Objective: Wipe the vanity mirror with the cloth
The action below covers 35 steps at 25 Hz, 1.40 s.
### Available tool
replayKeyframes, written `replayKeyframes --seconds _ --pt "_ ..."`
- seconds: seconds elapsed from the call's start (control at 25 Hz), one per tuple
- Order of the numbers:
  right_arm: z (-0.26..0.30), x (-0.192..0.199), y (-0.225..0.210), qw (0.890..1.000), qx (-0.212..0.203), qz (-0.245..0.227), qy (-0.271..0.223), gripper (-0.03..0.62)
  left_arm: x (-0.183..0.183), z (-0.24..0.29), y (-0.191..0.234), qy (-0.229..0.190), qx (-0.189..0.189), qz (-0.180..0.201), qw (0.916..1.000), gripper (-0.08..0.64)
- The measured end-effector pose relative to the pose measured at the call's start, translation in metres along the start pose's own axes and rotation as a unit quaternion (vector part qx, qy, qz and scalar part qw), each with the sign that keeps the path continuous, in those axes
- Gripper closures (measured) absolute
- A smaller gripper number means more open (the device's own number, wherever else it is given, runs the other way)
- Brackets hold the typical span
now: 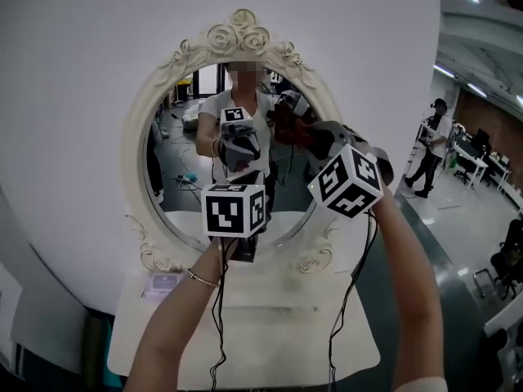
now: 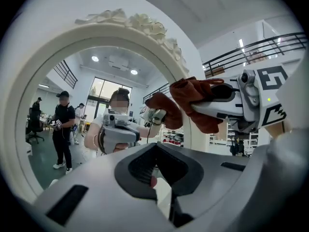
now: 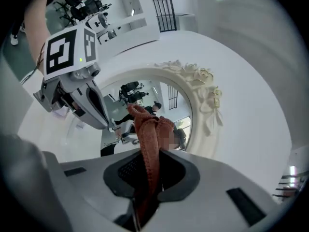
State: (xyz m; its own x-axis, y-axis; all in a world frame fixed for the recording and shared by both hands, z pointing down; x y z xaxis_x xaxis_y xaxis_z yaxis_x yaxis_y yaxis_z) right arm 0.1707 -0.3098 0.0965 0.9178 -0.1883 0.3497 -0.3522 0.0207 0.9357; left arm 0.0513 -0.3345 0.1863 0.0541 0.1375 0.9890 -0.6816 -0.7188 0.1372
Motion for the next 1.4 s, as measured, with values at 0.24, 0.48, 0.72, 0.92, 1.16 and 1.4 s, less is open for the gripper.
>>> replayKeyframes --seconds 0.24,0.48,0.72,0.92,1.16,1.4 --pt "0.011 0.029 0.013 1.000 0.007 0.017 0.013 0.529 0.012 0.016 -0.002 0.016 0.003 0.001 0.9999 0.557" --pt "0.009 0.044 0.035 0.999 -0.005 0.048 0.008 0.529 0.048 0.027 -0.004 0.045 0.004 -0.013 0.9989 0.557" --pt "0.006 0.067 0.085 0.996 -0.038 0.075 0.019 0.529 0.104 0.030 -0.007 0.087 0.008 -0.019 0.9960 0.557" --pt "0.010 0.084 0.155 0.992 -0.082 0.088 0.033 0.529 0.164 0.031 0.003 0.126 0.005 -0.037 0.9913 0.557" --pt "0.012 0.087 0.161 0.988 -0.102 0.109 0.040 0.531 0.181 0.028 0.002 0.162 0.002 -0.067 0.9845 0.557" --pt "0.006 0.088 0.163 0.989 -0.091 0.109 0.041 0.529 0.186 0.023 0.004 0.155 -0.001 -0.063 0.9858 0.557"
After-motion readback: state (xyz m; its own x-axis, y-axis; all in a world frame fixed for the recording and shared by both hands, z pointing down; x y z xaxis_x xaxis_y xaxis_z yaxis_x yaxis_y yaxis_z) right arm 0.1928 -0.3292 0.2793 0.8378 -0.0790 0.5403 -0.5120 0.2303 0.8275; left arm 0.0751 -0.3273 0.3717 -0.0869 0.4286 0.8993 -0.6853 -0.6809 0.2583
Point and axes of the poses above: the fingertips, and each gripper's own axes: z forward along the fingers, y to its left, x out of its underside, the point moved 6 cm from there along -z, backward along the fingers, and after that the axes turned 10 degrees about x, right-handed, at the moved point
